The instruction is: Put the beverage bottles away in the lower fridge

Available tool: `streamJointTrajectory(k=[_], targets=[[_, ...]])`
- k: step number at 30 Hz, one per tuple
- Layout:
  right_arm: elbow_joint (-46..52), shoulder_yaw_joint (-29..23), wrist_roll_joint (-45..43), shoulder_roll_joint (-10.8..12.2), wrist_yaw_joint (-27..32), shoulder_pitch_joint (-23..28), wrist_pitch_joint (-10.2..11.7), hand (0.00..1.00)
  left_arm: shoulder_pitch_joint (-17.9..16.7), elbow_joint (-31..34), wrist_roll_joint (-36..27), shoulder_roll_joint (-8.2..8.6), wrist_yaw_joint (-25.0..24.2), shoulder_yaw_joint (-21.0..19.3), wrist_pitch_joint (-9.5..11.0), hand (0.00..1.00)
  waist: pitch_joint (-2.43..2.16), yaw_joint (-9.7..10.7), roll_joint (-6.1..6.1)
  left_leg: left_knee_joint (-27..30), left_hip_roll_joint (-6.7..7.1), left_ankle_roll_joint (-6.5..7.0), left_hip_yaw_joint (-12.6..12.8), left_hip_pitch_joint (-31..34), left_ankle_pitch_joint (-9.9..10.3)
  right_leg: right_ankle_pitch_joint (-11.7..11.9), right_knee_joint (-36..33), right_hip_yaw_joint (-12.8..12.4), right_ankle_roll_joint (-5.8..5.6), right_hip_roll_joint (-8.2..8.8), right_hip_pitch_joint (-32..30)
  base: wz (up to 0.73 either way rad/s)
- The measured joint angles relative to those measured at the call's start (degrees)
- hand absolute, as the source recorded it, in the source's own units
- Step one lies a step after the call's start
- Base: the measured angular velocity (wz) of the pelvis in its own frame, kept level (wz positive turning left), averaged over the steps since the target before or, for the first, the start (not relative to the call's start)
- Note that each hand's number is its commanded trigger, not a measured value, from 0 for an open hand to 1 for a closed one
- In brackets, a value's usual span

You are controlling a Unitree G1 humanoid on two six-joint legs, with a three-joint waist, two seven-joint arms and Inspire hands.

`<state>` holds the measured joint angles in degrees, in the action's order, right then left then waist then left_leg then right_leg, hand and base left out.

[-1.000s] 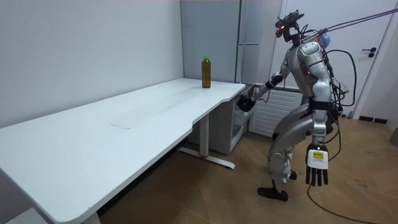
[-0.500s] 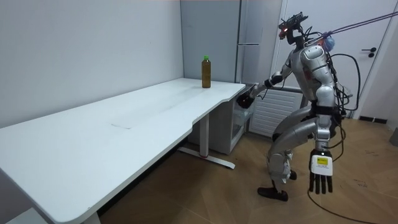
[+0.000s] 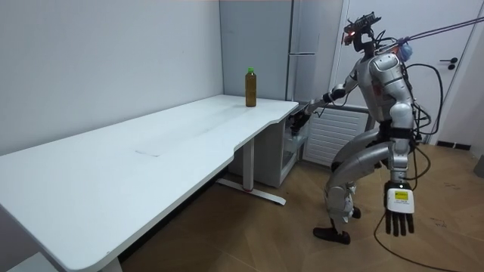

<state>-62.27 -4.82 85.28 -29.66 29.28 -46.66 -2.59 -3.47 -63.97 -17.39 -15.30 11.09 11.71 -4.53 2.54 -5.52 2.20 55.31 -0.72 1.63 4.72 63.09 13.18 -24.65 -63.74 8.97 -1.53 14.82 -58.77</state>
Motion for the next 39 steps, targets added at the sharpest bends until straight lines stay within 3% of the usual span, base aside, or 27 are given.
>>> streamJointTrajectory(k=[15, 24, 33, 39], targets=[[0.0, 1.4, -0.1, 0.0, -2.3, 1.2, 0.4, 0.0, -0.7, 2.4, 0.0, -0.2, 0.0, 0.4, 0.3, 0.0, -0.12, -0.8, -0.21, -0.4, -0.01, -0.26, 0.1, -1.2, 0.0, -0.2, 0.1, -0.2, 0.13, -0.13, 0.8, 0.0], [-0.7, 2.5, 0.1, 0.0, -7.2, 6.2, 0.3, 0.0, -2.0, 5.5, 0.1, -0.58, -1.1, 2.8, -0.4, 0.0, -0.12, -2.7, -0.21, -3.2, -0.52, -0.7, 0.2, -6.4, 0.1, -0.3, 2.9, 0.1, 0.36, -1.0, 5.9, -0.02], [-7.2, 3.7, -0.8, 0.1, -15.5, 12.2, -2.8, 0.0, -2.1, 6.1, 0.9, -1.43, -5.5, -0.2, -0.2, 0.0, 0.05, -2.8, 0.07, -8.2, -0.19, -1.05, 0.0, -16.2, 0.3, -0.3, 9.3, 2.8, 0.39, -0.83, 17.3, 0.08], [-13.4, 3.6, -2.4, 0.1, -20.8, 13.1, -5.0, 0.0, -2.1, 6.1, 3.2, -1.97, -8.2, -1.5, 0.2, 0.0, 0.07, -2.6, 0.06, -9.5, -0.4, -0.9, 0.0, -20.4, 0.8, -0.6, 11.8, 4.6, 0.05, -0.81, 22.8, 0.09]])
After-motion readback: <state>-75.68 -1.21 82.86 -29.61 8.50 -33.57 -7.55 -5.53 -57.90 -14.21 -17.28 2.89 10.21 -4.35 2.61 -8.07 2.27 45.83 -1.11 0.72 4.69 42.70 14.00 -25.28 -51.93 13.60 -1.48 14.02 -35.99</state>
